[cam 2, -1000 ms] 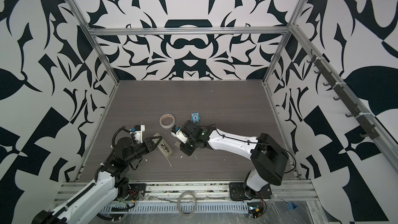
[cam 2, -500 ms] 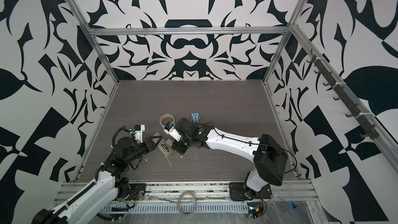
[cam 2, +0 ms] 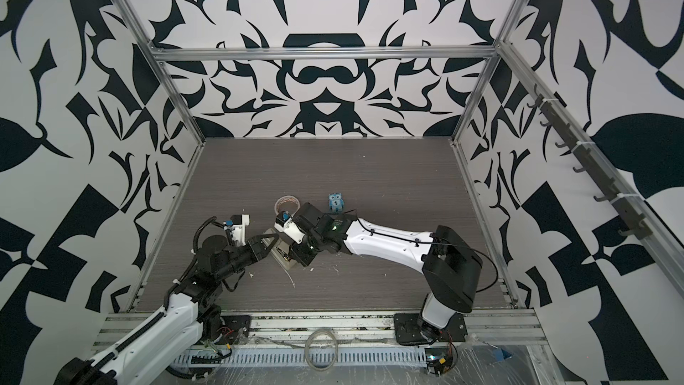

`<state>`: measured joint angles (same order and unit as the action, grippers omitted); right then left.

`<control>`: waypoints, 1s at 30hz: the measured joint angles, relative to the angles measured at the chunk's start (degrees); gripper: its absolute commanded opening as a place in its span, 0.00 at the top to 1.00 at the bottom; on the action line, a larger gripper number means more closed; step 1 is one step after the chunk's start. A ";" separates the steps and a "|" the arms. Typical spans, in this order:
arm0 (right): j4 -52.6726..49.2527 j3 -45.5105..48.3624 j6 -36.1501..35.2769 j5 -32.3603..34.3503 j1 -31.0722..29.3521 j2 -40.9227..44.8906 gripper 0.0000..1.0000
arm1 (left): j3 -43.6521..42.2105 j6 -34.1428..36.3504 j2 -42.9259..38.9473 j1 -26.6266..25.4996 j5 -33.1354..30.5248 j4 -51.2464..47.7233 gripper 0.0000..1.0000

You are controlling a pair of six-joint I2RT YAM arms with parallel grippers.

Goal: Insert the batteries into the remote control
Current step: 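Lift the beige cover with the right gripper and carry it onto the remote, then slide the cover along the remote's battery opening with the right gripper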

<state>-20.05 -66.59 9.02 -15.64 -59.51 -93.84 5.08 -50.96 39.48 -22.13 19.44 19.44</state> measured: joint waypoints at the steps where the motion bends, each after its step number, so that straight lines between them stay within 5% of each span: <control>1: 0.02 -0.02 0.09 -0.04 0.00 -0.09 0.96 | 0.00 0.00 -0.02 0.00 0.00 0.02 1.00; 30: 1.05 -1.31 1.64 -0.68 0.00 -3.34 0.98 | 0.00 0.00 -0.04 0.04 -0.15 -0.13 1.00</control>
<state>-19.00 -67.90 10.66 -16.32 -59.51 -97.19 5.08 -50.96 39.44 -22.09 19.29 19.31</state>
